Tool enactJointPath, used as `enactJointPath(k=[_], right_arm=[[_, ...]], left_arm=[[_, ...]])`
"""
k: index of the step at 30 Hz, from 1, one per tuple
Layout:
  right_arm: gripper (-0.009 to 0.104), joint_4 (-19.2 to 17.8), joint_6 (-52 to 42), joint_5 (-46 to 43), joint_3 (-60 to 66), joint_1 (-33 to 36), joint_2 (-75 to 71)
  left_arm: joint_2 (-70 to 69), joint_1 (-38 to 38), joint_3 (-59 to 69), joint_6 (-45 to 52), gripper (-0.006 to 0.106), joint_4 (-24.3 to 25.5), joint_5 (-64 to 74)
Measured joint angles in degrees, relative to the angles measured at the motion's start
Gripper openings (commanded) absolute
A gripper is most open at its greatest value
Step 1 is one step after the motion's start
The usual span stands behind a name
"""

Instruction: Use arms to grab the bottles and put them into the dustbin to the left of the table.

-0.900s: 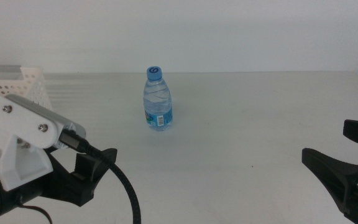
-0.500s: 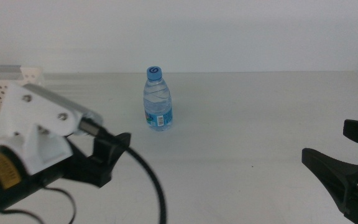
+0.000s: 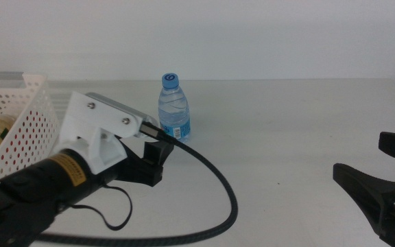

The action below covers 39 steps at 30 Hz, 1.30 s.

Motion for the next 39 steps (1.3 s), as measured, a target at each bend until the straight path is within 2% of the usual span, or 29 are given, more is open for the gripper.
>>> enactJointPath(k=[26,29,36,39], right_arm=[[0.073,0.00,0.00,0.00,0.00,0.00,0.00],[0.073,0.00,0.00,0.00,0.00,0.00,0.00],[0.073,0.00,0.00,0.00,0.00,0.00,0.00],[0.073,0.00,0.00,0.00,0.00,0.00,0.00]], left_arm=[[19.03,1.33,2.66,1.78,0.090,-5.95,-31.05],[20.13,4.24,1.26,-0.40,0.090,-2.40,-30.45],[24.52,11.17,-4.17,-10.84,0.090,12.94,-28.64],[27.70,11.90,-7.06,-12.77,0.090,15.86,-28.38]])
